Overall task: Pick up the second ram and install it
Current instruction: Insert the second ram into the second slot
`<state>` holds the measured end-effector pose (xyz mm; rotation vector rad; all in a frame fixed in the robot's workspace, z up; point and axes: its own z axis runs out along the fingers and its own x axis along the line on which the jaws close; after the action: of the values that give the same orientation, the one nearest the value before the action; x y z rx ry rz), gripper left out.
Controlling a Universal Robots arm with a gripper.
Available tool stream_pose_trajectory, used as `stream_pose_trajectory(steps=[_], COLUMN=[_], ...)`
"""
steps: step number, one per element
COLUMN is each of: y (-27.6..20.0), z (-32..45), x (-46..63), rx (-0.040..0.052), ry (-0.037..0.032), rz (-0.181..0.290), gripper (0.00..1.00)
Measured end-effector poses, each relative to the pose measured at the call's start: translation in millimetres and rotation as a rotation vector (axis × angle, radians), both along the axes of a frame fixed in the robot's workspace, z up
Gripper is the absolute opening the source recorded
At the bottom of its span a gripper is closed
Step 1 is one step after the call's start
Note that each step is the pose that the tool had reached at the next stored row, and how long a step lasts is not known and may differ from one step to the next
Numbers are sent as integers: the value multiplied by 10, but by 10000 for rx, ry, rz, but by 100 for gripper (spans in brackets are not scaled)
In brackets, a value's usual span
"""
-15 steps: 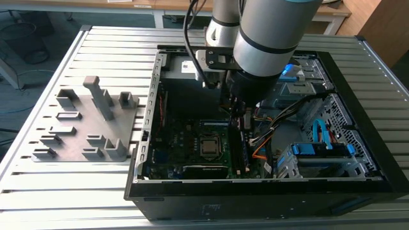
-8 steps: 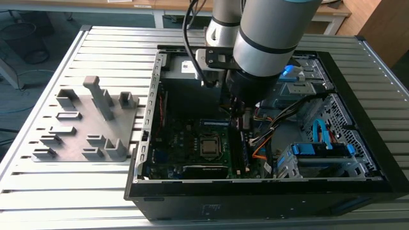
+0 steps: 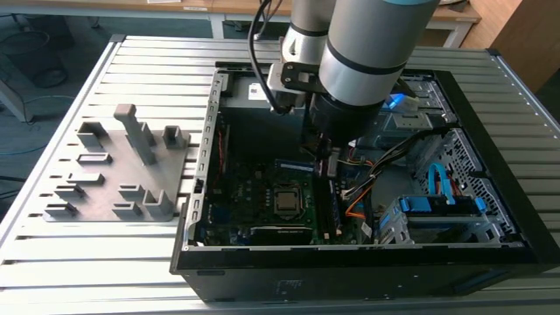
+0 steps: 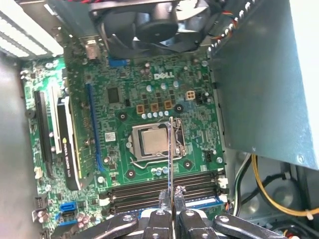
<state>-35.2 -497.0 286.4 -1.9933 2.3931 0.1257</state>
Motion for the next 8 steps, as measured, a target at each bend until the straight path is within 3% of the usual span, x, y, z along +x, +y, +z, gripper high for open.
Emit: stream_pose_trajectory(steps=[8], y=[0], z=[-8], x=[0], rx=[-2], ry=[0], rz=[-721], gripper=[14])
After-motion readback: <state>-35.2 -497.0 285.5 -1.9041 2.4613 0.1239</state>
